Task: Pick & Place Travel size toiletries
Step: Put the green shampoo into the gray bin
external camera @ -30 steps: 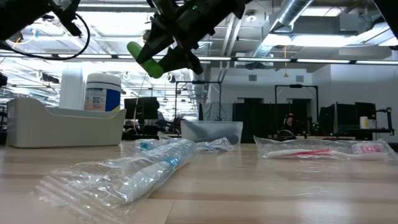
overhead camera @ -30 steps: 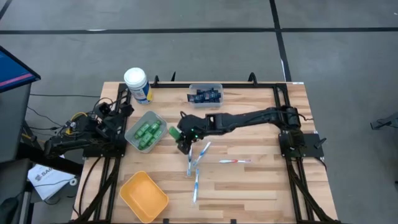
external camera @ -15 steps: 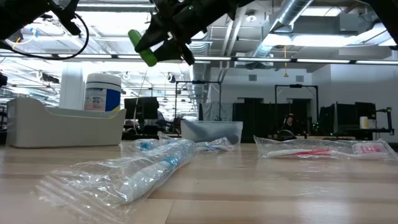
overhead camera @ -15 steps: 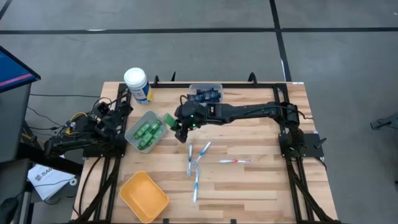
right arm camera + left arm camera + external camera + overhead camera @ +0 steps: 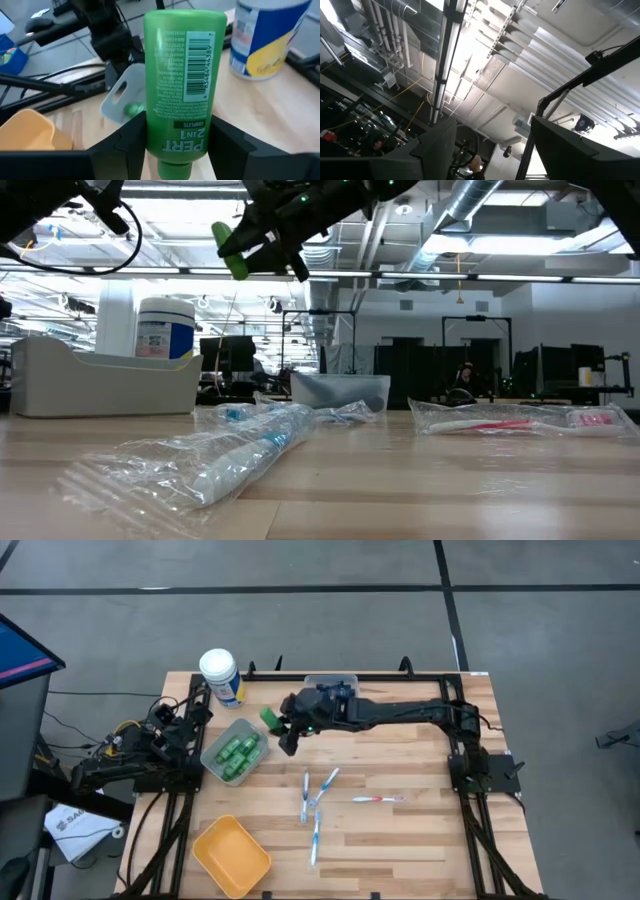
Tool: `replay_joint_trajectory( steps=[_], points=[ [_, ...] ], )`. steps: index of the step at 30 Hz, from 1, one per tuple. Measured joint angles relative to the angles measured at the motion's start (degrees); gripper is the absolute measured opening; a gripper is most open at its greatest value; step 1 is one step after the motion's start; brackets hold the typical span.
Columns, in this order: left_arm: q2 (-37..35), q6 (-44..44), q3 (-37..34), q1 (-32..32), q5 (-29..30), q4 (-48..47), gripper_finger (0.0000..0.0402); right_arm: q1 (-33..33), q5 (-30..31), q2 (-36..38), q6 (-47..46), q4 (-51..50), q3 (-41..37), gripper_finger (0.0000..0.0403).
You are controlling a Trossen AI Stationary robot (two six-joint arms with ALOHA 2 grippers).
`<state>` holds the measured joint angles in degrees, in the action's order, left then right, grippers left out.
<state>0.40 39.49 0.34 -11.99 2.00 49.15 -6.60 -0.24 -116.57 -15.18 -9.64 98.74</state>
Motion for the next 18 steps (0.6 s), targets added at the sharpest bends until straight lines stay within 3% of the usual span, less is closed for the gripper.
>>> replay_joint_trajectory(
  steps=[10, 18],
  points=[
    [0.02, 0.11, 0.0, 0.0, 0.02, 0.66, 0.0255, -1.08, -0.09, -3.31, 0.87, 2.32, 2.44, 0.0167],
    [0.02, 0.24, 0.0, 0.0, 0.09, 0.9, 0.0255, -0.43, -2.29, -17.03, 2.95, -2.36, 20.93, 0.0174]
  ],
)
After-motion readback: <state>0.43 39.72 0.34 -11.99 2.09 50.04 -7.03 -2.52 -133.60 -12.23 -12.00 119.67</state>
